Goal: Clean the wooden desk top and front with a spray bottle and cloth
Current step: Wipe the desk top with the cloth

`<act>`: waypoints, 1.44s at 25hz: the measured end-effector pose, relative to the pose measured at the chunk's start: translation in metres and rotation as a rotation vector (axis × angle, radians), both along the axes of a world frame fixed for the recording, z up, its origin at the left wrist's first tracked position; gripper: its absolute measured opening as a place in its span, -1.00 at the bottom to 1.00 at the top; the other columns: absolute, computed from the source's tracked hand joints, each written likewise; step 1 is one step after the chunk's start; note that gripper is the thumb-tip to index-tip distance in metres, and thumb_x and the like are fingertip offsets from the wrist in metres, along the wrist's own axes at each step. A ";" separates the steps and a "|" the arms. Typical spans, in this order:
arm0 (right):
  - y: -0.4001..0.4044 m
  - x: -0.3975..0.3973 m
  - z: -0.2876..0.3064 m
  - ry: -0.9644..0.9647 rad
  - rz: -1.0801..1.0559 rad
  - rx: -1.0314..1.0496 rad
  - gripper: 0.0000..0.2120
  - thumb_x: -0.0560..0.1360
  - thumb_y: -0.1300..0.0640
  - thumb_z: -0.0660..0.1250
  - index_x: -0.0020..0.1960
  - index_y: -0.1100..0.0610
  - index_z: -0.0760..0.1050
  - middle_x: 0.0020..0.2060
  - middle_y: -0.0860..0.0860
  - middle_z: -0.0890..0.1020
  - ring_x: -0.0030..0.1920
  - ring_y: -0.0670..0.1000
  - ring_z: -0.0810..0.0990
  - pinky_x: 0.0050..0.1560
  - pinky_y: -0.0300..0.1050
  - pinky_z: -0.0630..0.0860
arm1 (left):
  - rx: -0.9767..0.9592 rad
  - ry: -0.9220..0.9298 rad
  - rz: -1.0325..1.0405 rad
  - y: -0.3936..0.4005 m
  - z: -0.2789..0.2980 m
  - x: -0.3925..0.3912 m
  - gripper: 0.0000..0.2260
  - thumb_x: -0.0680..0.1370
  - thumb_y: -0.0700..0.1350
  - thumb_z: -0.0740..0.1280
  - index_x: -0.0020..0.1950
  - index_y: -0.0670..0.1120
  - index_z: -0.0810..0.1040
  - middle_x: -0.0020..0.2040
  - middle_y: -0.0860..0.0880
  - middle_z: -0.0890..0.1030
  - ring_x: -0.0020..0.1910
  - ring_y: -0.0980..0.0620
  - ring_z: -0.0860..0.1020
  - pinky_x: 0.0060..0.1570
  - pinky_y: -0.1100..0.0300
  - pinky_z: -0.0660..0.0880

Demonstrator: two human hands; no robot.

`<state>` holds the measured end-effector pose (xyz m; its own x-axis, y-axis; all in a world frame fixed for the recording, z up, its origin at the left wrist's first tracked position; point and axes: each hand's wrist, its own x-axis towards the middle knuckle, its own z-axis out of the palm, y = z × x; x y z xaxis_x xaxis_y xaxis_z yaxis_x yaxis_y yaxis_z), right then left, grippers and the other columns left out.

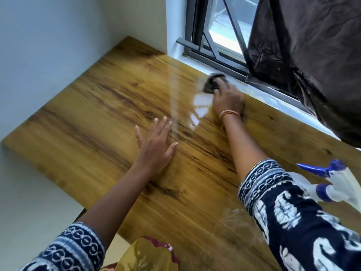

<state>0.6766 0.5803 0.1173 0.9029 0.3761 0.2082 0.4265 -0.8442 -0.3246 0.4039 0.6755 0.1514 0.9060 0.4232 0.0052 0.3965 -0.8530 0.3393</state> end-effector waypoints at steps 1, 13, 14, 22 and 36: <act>-0.006 0.006 0.000 0.055 -0.154 -0.016 -0.56 0.59 -0.03 0.18 0.46 -0.12 0.32 0.40 0.09 0.44 0.36 0.18 0.40 0.38 0.11 0.27 | -0.001 0.001 0.009 0.002 0.000 -0.007 -0.41 0.61 0.12 0.19 0.59 -0.03 0.12 0.60 0.02 0.05 0.59 0.02 -0.04 0.43 -0.32 -0.24; -0.020 -0.282 0.005 -0.008 0.962 -0.135 -0.57 0.63 -0.07 0.15 0.48 -0.10 0.32 0.48 0.06 0.36 0.47 0.18 0.31 0.43 0.13 0.28 | -0.039 -0.074 0.225 0.030 -0.007 -0.123 -0.52 0.65 0.05 0.11 0.56 -0.05 0.21 0.59 -0.02 0.14 0.58 -0.03 0.05 0.40 -0.37 -0.18; -0.039 -0.299 0.004 -0.005 1.039 -0.159 -0.57 0.64 -0.08 0.12 0.51 -0.13 0.28 0.50 0.05 0.32 0.50 0.17 0.27 0.45 0.10 0.22 | -0.049 -0.072 0.237 0.029 -0.007 -0.134 -0.53 0.66 0.04 0.11 0.56 -0.05 0.21 0.59 -0.02 0.14 0.58 -0.02 0.04 0.40 -0.37 -0.18; -0.097 -0.219 0.008 0.006 0.389 -0.085 -0.54 0.58 -0.09 0.12 0.46 -0.09 0.36 0.38 0.15 0.45 0.32 0.21 0.46 0.30 0.16 0.41 | -0.074 -0.044 0.091 -0.013 -0.013 -0.193 -0.51 0.66 0.05 0.11 0.57 -0.06 0.18 0.60 -0.01 0.12 0.59 -0.01 0.00 0.42 -0.33 -0.22; -0.244 -0.369 -0.004 -0.044 0.351 -0.077 -0.56 0.60 -0.08 0.12 0.46 -0.06 0.38 0.40 0.10 0.45 0.37 0.19 0.42 0.33 0.16 0.38 | -0.008 -0.063 0.017 -0.070 -0.039 -0.247 -0.47 0.64 0.08 0.04 0.58 -0.08 0.13 0.60 -0.06 0.10 0.58 -0.04 0.03 0.41 -0.38 -0.13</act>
